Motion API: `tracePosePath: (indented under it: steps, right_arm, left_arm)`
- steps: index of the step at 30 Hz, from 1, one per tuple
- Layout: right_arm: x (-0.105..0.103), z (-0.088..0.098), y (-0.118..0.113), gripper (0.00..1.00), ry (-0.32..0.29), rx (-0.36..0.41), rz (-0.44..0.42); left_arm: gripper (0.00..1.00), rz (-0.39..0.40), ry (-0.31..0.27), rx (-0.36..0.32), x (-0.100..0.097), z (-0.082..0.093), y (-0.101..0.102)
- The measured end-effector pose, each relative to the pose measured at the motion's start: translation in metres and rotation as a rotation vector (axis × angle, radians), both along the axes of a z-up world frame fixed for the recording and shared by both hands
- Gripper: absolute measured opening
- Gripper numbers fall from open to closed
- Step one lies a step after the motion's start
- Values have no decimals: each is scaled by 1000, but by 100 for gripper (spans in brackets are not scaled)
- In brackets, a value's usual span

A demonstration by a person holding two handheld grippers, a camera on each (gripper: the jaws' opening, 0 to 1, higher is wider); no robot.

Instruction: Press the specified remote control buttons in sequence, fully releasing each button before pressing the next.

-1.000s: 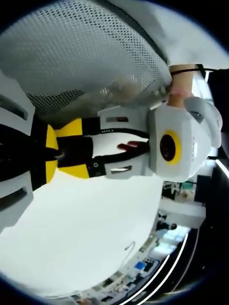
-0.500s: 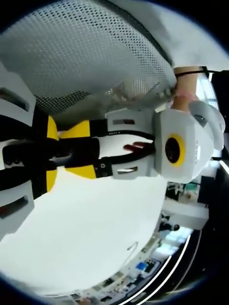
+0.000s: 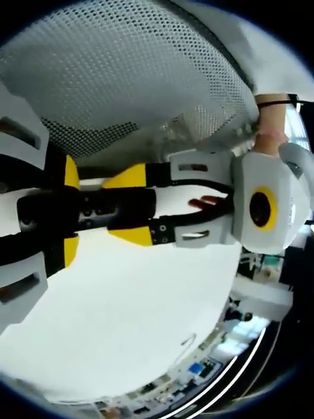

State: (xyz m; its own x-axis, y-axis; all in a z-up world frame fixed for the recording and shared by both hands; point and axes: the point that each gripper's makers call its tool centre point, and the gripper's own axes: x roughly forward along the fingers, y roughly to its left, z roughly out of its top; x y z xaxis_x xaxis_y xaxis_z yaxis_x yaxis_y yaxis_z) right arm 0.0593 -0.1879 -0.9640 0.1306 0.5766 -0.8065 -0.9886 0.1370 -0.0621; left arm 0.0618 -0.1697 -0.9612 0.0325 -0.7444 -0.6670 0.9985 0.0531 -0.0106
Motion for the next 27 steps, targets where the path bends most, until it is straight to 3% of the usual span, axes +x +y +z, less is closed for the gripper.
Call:
tracePosePath:
  steps: [3,15,18,21,27]
  right_arm:
    - [1,3,-3,22,60,34,-52]
    - [0,0,-6,21,53,30,-34]
    - [1,-1,-6,21,41,20,-31]
    - [2,-1,-6,21,44,25,-38]
    - [4,-2,-6,21,22,8,-41]
  left_arm:
    - [25,0,1,-1,0,0,0]
    - [25,8,3,13,2,0,-2]
    - [26,34,14,44,4,-1,-1]
    - [26,97,77,55,7,0,2]
    - [29,182,85,0,19,15,13]
